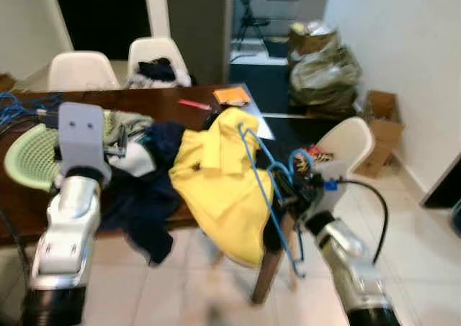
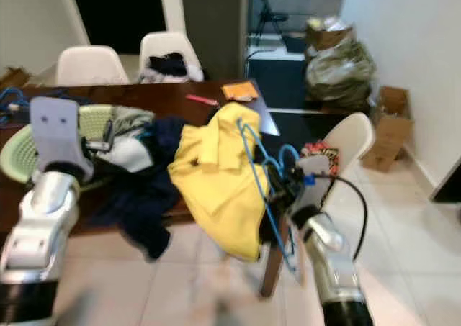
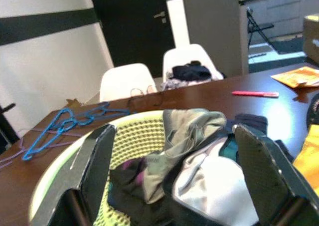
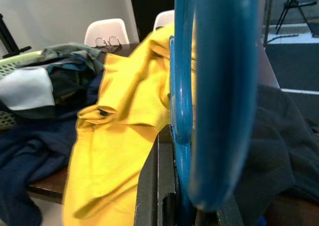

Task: Hang hanger

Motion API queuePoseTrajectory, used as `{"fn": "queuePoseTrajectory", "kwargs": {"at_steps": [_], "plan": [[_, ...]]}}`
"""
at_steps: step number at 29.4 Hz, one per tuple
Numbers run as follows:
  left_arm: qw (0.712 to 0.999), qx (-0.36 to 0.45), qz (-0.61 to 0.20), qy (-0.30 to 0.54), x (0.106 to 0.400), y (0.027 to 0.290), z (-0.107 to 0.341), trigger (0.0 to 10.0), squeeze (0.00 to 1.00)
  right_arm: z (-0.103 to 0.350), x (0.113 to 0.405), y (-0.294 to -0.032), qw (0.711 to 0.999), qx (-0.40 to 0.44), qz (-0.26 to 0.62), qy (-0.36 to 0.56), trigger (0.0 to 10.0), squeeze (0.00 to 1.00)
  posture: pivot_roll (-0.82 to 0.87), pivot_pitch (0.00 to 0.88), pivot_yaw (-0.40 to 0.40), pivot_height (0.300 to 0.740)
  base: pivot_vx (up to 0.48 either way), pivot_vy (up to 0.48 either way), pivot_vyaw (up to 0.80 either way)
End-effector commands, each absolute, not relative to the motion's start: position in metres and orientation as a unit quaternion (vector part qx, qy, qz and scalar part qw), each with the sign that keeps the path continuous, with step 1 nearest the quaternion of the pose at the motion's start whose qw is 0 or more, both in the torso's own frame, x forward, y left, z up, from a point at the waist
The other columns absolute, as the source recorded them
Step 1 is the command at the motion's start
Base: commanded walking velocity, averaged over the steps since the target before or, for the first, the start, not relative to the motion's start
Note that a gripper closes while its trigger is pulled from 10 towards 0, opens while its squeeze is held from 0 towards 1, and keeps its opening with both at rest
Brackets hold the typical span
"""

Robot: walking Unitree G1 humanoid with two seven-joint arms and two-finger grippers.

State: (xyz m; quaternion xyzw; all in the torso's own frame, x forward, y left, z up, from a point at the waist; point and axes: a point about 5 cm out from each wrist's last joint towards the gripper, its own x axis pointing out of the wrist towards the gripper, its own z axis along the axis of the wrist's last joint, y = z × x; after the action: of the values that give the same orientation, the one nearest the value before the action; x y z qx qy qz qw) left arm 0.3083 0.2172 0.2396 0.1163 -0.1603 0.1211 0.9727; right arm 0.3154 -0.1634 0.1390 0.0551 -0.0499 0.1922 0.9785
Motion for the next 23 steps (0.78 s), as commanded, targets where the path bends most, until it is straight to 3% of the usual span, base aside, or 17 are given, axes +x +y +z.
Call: {"fn": "queuePoseTrajectory", "kwargs": {"at_steps": [1, 9, 23], "plan": [[0.975, 0.102, 0.111, -0.164, 0.310, 0.214, 0.240, 10.0, 0.00, 0.140, 0.315, -0.162, 0.978, 0.057, 0.195, -0.052, 10.0, 0.00, 0.03, 0.000, -0.037, 0.740, 0.000, 0.000, 0.00], [0.980, 0.085, 0.089, -0.158, 0.313, 0.205, 0.236, 10.0, 0.00, 0.140, 0.314, -0.161, 0.977, 0.058, 0.197, -0.052, 10.0, 0.00, 0.03, 0.000, -0.034, 0.740, 0.000, 0.000, 0.00], [0.977, 0.082, 0.095, -0.171, 0.311, 0.208, 0.244, 10.0, 0.00, 0.141, 0.311, -0.161, 0.977, 0.058, 0.199, -0.052, 10.0, 0.00, 0.03, 0.000, -0.030, 0.740, 0.470, 0.000, 0.00]]}}
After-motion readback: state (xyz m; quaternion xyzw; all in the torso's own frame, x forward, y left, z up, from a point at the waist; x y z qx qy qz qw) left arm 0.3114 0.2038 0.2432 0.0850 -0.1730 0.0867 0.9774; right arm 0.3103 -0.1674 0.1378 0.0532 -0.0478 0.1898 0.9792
